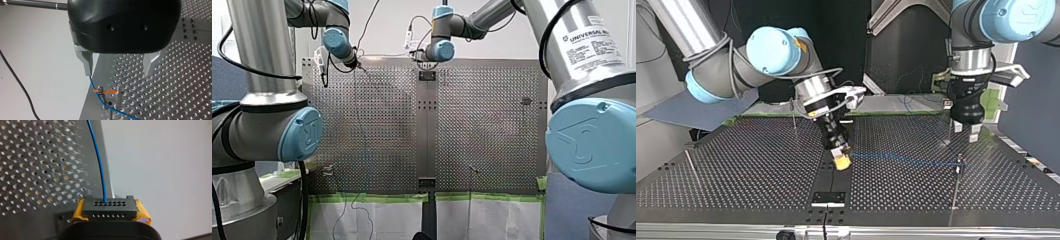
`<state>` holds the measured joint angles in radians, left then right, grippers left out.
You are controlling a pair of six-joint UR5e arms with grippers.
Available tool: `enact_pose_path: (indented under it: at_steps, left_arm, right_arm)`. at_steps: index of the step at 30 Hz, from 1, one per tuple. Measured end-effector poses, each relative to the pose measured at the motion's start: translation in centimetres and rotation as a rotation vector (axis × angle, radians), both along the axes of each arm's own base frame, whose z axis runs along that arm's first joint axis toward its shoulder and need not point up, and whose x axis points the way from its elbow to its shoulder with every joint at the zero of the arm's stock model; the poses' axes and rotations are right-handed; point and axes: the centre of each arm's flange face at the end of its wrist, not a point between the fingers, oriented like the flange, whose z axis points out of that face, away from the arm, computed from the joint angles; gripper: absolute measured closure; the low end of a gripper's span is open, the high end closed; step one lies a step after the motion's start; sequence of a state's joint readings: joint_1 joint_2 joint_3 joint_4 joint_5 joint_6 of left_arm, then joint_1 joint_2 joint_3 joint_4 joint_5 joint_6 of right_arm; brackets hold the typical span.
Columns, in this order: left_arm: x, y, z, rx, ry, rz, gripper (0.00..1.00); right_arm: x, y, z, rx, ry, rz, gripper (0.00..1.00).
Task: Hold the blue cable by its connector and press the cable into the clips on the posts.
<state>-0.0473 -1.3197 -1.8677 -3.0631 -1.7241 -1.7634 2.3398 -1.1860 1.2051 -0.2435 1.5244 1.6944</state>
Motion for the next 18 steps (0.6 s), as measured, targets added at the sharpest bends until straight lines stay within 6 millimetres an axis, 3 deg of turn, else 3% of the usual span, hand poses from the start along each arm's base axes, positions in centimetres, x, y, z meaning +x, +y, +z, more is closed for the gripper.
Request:
enact_pose_path:
  at_steps: [4,18]
  left_arm:
    - [-0.2,-0.1,-0.1,0.004,0.008,0.01,0.0]
    - [-1.4,0.2,0.4,0.009,0.013,0.086,0.0]
  right_arm:
    - [-0.3,1.0,-0.4,-0.006,0.009,0.004,1.0]
    - [0.7,4.8,-6.0,0.015,0.084,0.131,1.0]
